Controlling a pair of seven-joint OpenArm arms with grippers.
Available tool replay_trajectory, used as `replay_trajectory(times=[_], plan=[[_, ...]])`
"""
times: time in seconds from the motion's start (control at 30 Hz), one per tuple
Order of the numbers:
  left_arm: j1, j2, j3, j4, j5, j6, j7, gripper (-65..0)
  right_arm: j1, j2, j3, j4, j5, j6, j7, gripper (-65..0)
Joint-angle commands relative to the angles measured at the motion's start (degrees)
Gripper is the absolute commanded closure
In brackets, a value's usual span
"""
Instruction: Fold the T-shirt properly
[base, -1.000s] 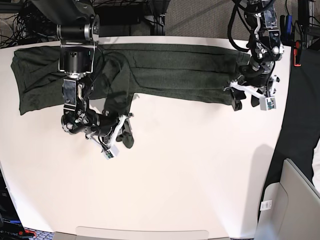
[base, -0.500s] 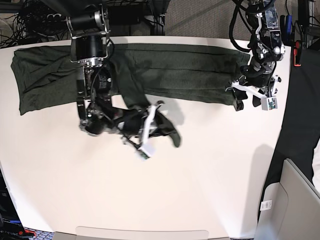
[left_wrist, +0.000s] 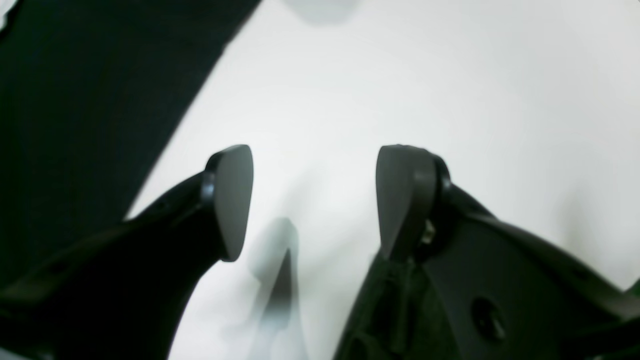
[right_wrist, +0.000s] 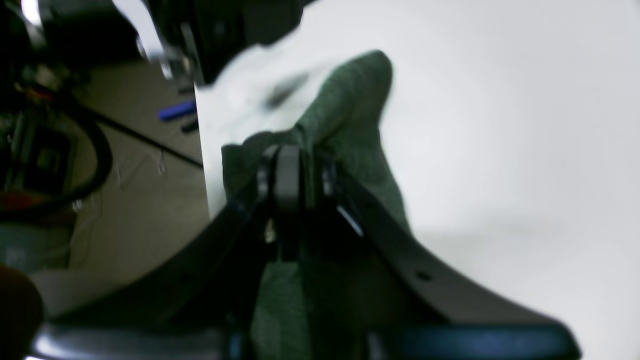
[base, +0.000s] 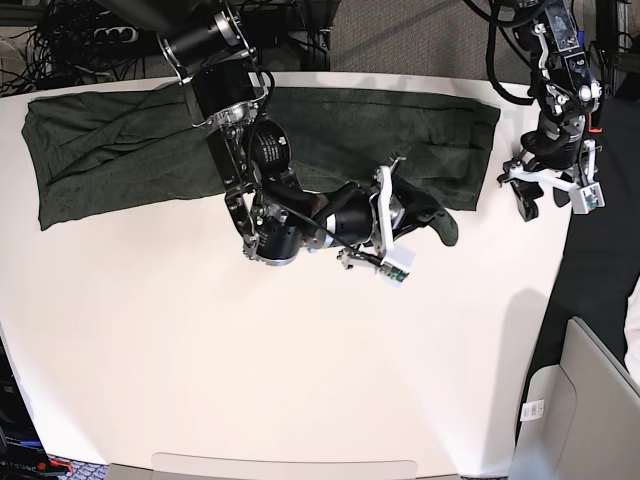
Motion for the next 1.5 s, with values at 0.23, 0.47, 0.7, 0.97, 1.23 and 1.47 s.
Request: replay_trajectory(times=[0.23,0.47,0.7,0.97,1.23,1.47], plan=[[-0.3,-0.4,-1.2,1.0,-0.2,-0.2,-1.1,-35.9,3.4,-1.0,-4.0,-3.2,1.5,0.3,0.8,-27.7],[0.1,-0.3,-1.4,1.2,-0.2,-0.2,-0.6,-36.1,4.5,2.8,0.7,-3.1,1.7,0.3,0.1,-27.2],[4.7,-0.7,-1.0,1.4,-0.7,-0.3,2.5,-39.5,2.8,11.0,4.3,1.9,1.7,0.3,0.0,-27.2],[1.6,-0.7,-1.3,3.5,-0.8,-9.1,21.4,-43.9,-2.5,19.5,5.9,10.6,1.7,0.3,0.1,-27.2],[-2.5,-0.7,-1.1,2.2,-0.6,-15.6,27.3,-44.0,-9.8,27.3,16.2,19.0,1.7,0.3,0.1,-27.2],[-2.9,-0.7,-1.0,-1.7,-0.7,-15.7,27.3,-45.3,-17.2,32.6,23.0,25.3,1.7,0.3,0.1,-27.2]])
